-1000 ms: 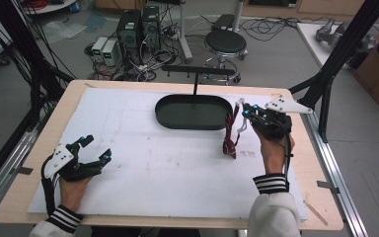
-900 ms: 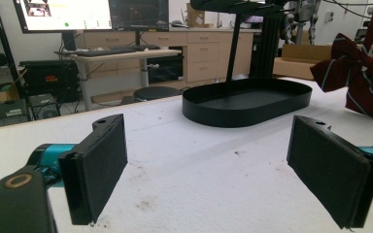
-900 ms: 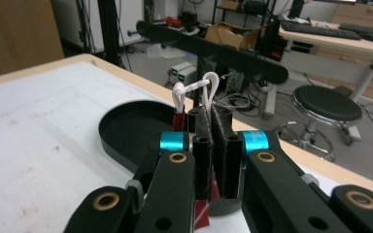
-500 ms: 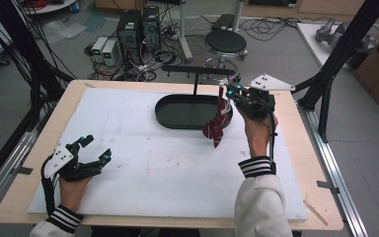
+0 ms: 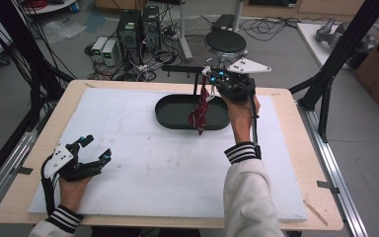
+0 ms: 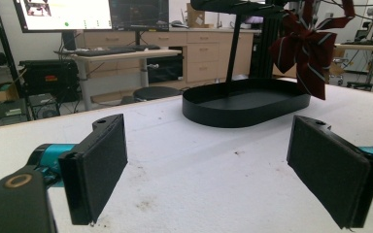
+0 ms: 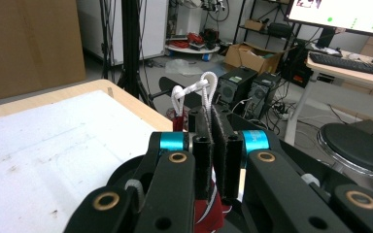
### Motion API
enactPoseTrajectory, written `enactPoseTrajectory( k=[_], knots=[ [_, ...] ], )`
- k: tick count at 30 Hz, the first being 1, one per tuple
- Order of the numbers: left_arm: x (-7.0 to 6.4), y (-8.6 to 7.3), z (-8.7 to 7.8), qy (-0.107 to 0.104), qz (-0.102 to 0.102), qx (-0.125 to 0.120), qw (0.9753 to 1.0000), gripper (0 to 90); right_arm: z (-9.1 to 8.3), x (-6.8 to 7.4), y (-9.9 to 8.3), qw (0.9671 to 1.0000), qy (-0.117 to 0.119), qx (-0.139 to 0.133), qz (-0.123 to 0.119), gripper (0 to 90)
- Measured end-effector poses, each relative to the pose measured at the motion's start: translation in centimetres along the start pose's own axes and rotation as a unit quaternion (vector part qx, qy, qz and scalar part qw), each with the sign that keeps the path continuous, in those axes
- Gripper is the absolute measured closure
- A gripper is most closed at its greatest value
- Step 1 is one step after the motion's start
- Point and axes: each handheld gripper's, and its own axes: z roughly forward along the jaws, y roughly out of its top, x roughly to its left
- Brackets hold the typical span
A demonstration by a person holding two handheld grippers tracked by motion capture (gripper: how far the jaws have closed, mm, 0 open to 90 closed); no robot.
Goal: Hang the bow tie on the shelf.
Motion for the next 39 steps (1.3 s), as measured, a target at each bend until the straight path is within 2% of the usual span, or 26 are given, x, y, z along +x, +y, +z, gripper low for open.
enactPoseTrajectory(
  k=[6, 14, 18, 23, 25, 27, 31, 39],
  knots=[
    [0.0, 0.0, 0.0, 0.0, 0.0, 0.0, 1.0, 14.9, 1.9, -0.3, 0.0, 0.9999, -0.008, 0.009, -0.009, 87.4],
    [0.0, 0.0, 0.0, 0.0, 0.0, 0.001, 1.0, 14.9, 3.9, -1.5, 0.0, 0.9995, -0.022, 0.023, 0.0, 87.4],
    [0.0, 0.0, 0.0, 0.0, 0.0, 0.001, 1.0, 14.9, 4.6, -1.8, 0.3, 0.999, -0.036, 0.02, -0.016, 87.5],
    [0.0, 0.0, 0.0, 0.0, 0.001, 0.001, 1.0, 14.9, 5.2, -2.5, 0.3, 0.9987, -0.048, 0.018, -0.006, 87.5],
    [0.0, 0.0, 0.0, 0.0, 0.0, 0.002, 1.0, 14.9, 5.6, -2.8, 0.6, 0.9984, -0.049, 0.027, -0.006, 87.4],
    [0.0, 0.0, 0.0, 0.0, 0.001, 0.001, 1.0, 14.9, 5.9, -2.8, 0.7, 0.9977, -0.062, 0.019, -0.019, 87.4],
    [0.0, 0.0, 0.0, 0.0, 0.001, 0.001, 1.0, 14.9, 6.4, -3.3, 0.6, 0.9964, -0.076, 0.029, -0.024, 87.4],
    [0.0, 0.0, 0.0, 0.0, 0.0, 0.002, 1.0, 14.9, 6.7, -4.6, -0.3, 0.9945, -0.093, 0.046, -0.016, 87.4]
  ],
)
